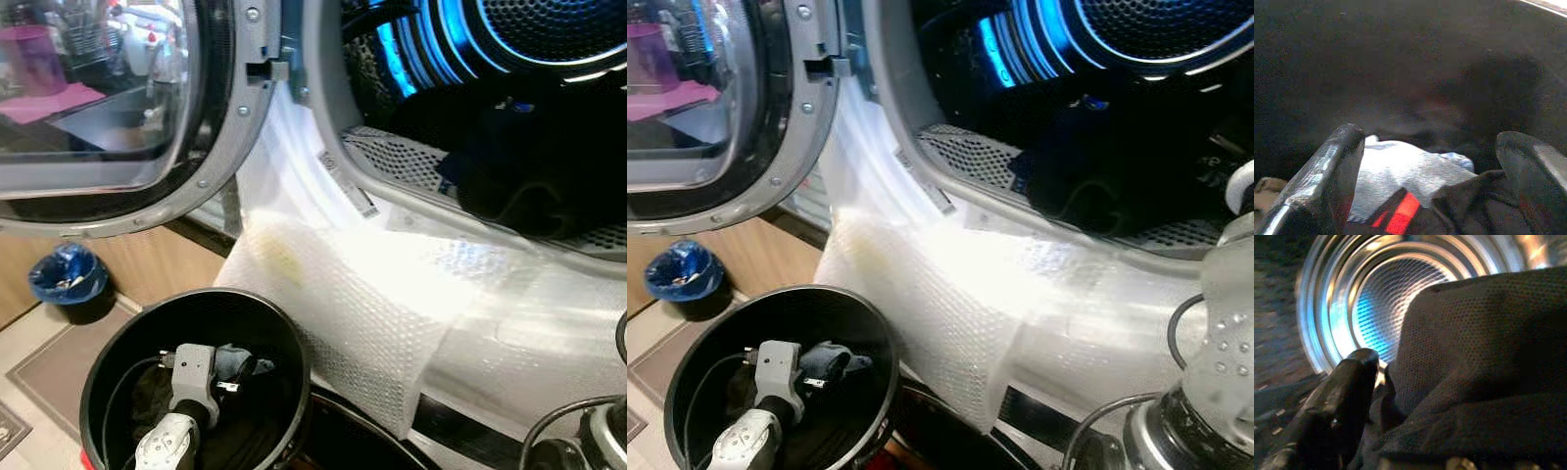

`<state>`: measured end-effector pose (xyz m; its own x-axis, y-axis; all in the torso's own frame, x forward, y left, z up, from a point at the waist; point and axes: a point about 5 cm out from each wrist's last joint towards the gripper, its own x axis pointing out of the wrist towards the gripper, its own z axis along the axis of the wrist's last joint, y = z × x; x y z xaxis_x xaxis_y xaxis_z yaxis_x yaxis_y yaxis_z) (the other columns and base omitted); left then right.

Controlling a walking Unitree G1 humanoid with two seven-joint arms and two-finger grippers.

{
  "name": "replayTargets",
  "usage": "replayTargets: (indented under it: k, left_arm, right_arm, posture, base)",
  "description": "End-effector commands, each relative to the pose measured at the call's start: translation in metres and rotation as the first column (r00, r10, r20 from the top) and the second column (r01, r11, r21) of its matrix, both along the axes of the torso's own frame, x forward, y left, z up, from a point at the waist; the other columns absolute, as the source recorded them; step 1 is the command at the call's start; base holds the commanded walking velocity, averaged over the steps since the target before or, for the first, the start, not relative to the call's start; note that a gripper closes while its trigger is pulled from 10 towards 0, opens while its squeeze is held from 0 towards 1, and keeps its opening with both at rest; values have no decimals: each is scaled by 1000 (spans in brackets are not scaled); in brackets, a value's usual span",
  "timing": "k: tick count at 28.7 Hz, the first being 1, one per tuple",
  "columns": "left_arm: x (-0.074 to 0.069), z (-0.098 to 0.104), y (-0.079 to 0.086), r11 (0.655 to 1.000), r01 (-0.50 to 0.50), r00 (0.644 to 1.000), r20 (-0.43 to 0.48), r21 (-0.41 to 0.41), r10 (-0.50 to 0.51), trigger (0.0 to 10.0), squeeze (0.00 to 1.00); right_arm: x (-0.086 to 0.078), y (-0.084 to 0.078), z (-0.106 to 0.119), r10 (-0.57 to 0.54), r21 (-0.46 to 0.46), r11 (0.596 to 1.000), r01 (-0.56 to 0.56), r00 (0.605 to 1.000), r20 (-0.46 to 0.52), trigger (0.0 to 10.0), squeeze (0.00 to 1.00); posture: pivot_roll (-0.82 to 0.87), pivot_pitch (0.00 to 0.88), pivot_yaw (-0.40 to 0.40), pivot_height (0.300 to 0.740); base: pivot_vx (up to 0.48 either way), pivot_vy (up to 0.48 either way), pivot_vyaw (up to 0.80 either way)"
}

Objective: Clothes washing

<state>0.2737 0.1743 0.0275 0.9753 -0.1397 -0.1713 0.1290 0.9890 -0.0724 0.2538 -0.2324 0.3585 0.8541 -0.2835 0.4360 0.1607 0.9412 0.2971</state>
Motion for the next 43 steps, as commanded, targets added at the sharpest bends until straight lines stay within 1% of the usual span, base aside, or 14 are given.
replayTargets:
  k: [1, 8, 9, 14, 22, 25, 28, 32, 33, 34, 38, 40, 41, 43]
  left_arm:
    - [-6, -9, 0, 1000, 7, 999, -50, 14, -7, 10000, 0]
    - [-6, -9, 0, 1000, 7, 999, -50, 12, -7, 10000, 0]
    - [-6, -9, 0, 1000, 7, 999, -51, 13, -7, 10000, 0]
    - [-6, -9, 0, 1000, 11, 999, -53, 13, -10, 10000, 0]
    - [-5, -9, -1, 1000, 17, 998, -52, 14, -16, 10000, 0]
    - [-5, -9, -1, 1000, 18, 998, -53, 14, -17, 10000, 0]
    - [-5, -9, -1, 1000, 21, 998, -55, 15, -21, 10000, 0]
    - [-5, -9, -2, 1000, 23, 998, -53, 15, -22, 10000, 0]
    - [-5, -9, -2, 1000, 22, 998, -53, 14, -21, 10000, 0]
    - [-4, -9, -2, 1000, 21, 998, -51, 13, -21, 10000, 0]
    - [-3, -7, -3, 1000, 15, 999, -43, 12, -15, 10000, 0]
    - [-3, -7, -3, 1000, 11, 999, -41, 11, -10, 10000, 0]
    - [-3, -6, -1, 1000, 4, 999, -40, 10, -3, 10000, 0]
    - [-3, -7, -2, 1000, 3, 999, -41, 9, -3, 10000, 0]
  right_arm:
    - [-2, 19, 2, 157, -103, 982, -157, 988, -2, 10000, 0]
    - [-5, 41, -4, 322, -287, 896, -339, 941, -105, 10000, 0]
    - [-10, 46, -10, 373, -360, 840, -406, 914, -160, 10000, 0]
    - [-30, 50, -17, 481, -454, 714, -533, 845, -236, 10000, 0]
    - [-38, 35, -20, 489, -459, 702, -545, 837, -248, 10000, 0]
    - [-41, 23, -29, 468, -457, 691, -560, 828, -307, 10000, 0]
    - [-47, 18, -44, 456, -468, 635, -615, 787, -415, 10000, 0]
    - [-48, 25, -42, 519, -471, 594, -652, 758, -395, 10000, 0]
    - [-48, 29, -41, 546, -472, 576, -667, 744, -385, 10000, 0]
    - [-48, 37, -38, 602, -484, 525, -700, 707, -370, 10000, 0]
    - [-48, 48, -35, 666, -502, 446, -741, 650, -366, 10000, 0]
    - [-48, 49, -35, 679, -505, 430, -749, 637, -366, 10000, 0]
    - [-48, 52, -32, 713, -518, 376, -768, 597, -367, 10000, 0]
    - [-49, 58, -25, 748, -547, 323, -773, 562, -353, 10000, 0]
  posture:
    - [-186, 87, -25, 740]
    - [-181, 89, -28, 740]
    - [-181, 89, -28, 740]
    - [-191, 91, -23, 740]
    - [-194, 90, -21, 740]
    - [-196, 90, -19, 740]
    - [-195, 88, -20, 740]
    - [-190, 84, -22, 740]
    - [-188, 83, -22, 740]
    - [-183, 80, -24, 740]
    - [-163, 75, -32, 740]
    - [-163, 75, -32, 740]
    - [-160, 71, -33, 740]
    - [-161, 67, -36, 740]
  base:
    - [0, 0, 0]
    - [0, 0, 0]
    - [0, 0, 0]
    - [0, 0, 0]
    - [0, 0, 0]
    - [0, 0, 0]
    - [0, 0, 0]
    - [0, 0, 0]
    - [0, 0, 0]
    - [0, 0, 0]
    - [0, 0, 0]
    - [0, 0, 0]
    - [0, 0, 0]
    - [0, 0, 0]
